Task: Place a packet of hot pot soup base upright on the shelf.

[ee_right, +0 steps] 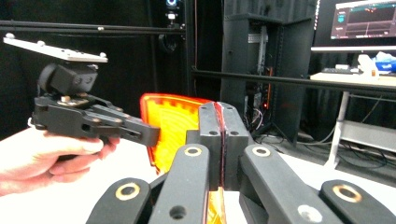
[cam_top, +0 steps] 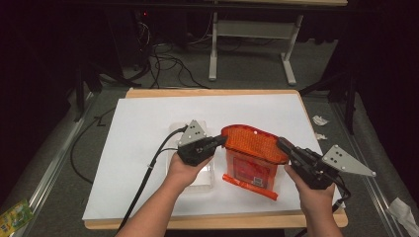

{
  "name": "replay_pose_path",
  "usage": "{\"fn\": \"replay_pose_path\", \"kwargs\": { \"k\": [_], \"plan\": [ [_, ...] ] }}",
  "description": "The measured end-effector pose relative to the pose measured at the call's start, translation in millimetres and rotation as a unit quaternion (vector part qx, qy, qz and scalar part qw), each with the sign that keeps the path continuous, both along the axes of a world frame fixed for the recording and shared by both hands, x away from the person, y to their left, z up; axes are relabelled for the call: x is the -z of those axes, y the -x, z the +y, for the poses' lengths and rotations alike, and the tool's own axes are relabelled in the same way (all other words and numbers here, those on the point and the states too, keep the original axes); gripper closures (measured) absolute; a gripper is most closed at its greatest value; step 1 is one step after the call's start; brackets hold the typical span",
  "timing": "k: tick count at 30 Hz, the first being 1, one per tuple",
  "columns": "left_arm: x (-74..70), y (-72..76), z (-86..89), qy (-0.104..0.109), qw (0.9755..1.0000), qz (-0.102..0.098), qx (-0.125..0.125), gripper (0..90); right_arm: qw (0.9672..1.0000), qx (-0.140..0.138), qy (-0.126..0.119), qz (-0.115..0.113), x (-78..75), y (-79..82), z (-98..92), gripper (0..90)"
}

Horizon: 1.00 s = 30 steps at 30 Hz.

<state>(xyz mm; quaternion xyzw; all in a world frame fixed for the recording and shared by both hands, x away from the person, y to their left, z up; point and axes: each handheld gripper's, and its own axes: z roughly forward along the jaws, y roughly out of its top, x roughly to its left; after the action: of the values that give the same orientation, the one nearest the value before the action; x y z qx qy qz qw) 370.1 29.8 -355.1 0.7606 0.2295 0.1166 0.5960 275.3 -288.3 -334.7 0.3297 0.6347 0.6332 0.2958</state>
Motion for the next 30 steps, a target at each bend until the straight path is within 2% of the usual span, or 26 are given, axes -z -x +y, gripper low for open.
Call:
{"fn": "replay_pose_path", "kwargs": {
  "k": [5, 7, 11, 14, 16, 17, 20, 21, 22, 24, 25, 28, 30],
  "plan": [
    [0.5, 4.0, -5.1, -0.002, 0.9999, -0.010, -0.002, 90.0, 0.9999, 0.007, 0.004, 0.012, 2.6, 1.0, -8.4, 88.3],
    [0.6, 4.2, -6.7, -0.004, 0.9999, -0.012, 0.000, 90.0, 0.9998, 0.005, 0.003, 0.020, 3.3, 1.8, -11.1, 79.7],
    [0.5, 4.5, -9.3, -0.004, 0.9999, -0.016, -0.002, 90.0, 0.9988, -0.001, -0.002, 0.050, 11.0, -0.9, -19.8, 56.5],
    [0.6, 3.9, -11.0, -0.004, 0.9999, -0.016, -0.003, 90.0, 0.9972, -0.007, 0.005, 0.074, 20.2, -5.0, -22.3, 41.7],
    [0.2, 3.7, -12.5, -0.009, 0.9998, -0.019, -0.002, 90.0, 0.9955, -0.005, 0.015, 0.093, 29.4, -7.6, -19.3, 35.8],
    [0.2, 3.7, -12.5, -0.009, 0.9998, -0.019, -0.002, 90.0, 0.9955, -0.005, 0.015, 0.093, 29.4, -7.6, -19.3, 35.8],
    [0.3, 4.4, -14.5, -0.004, 0.9998, -0.017, -0.004, 90.0, 0.9920, -0.022, 0.021, 0.122, 46.5, -13.1, -15.0, 34.0],
    [0.3, 4.4, -14.3, -0.005, 0.9998, -0.018, -0.004, 90.0, 0.9920, -0.022, 0.021, 0.122, 46.5, -13.1, -15.0, 34.0],
    [0.2, 4.2, -13.9, -0.007, 0.9998, -0.018, -0.004, 90.0, 0.9901, -0.027, 0.022, 0.136, 50.6, -14.5, -13.7, 33.8],
    [0.2, 4.4, -14.3, -0.004, 0.9998, -0.017, -0.005, 90.0, 0.9884, -0.033, 0.032, 0.145, 57.6, -18.5, -10.8, 34.4],
    [0.3, 4.5, -14.4, -0.004, 0.9998, -0.017, -0.005, 90.0, 0.9866, -0.043, 0.034, 0.154, 61.8, -21.1, -8.0, 37.6],
    [0.3, 5.0, -14.0, -0.005, 0.9998, -0.017, -0.003, 90.0, 0.9852, -0.053, 0.044, 0.157, 64.6, -22.8, -4.9, 38.8],
    [0.7, 5.3, -14.8, -0.002, 0.9999, -0.015, -0.003, 90.0, 0.9838, -0.059, 0.046, 0.163, 66.5, -24.3, -3.1, 43.6]
  ]
}}
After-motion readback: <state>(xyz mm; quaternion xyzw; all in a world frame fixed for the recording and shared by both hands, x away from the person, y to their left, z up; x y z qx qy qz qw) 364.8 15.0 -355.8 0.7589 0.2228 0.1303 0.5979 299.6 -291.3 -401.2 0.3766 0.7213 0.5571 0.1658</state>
